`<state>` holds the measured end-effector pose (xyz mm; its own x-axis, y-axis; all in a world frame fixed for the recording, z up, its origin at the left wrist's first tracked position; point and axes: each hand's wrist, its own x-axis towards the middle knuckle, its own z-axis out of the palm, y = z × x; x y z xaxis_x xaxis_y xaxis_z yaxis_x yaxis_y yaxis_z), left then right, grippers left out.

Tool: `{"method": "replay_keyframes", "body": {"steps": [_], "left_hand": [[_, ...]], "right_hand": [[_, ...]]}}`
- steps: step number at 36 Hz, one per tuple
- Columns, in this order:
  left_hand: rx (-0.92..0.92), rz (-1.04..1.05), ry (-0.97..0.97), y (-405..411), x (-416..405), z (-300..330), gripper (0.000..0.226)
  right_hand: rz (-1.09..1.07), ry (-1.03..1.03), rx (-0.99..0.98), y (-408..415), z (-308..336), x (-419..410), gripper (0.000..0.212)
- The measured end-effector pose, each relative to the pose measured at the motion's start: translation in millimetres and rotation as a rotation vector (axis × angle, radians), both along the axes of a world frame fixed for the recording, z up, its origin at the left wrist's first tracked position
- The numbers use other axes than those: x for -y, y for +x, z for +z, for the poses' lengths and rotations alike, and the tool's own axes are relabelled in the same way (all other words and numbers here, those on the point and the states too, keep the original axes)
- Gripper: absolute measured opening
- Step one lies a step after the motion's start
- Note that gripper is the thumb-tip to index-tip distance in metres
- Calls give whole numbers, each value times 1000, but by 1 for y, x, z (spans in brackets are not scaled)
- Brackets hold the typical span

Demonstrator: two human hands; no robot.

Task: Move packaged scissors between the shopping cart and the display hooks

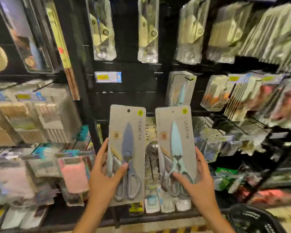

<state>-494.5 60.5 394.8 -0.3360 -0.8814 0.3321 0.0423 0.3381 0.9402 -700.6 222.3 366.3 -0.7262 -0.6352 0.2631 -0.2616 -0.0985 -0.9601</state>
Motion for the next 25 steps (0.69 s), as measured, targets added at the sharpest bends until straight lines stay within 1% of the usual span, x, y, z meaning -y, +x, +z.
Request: {"method": "replay_keyframes", "body": {"steps": [9,13,18,25], "left_hand": [[42,-44,-60,-121,-15,18,89],[40,-34,-74,-165,-19,25,89],[49,31,-87,-197,-18,31,89],[51,72,-91,-219,-3,37,89]], "right_hand": [[-46,-43,-30,-117,2,-16,97],[-27,-70,-17,-164,7,-14,96],[15,-68,-26,-206,12,6,97],[68,-69,-67,-238,22,43,95]]}}
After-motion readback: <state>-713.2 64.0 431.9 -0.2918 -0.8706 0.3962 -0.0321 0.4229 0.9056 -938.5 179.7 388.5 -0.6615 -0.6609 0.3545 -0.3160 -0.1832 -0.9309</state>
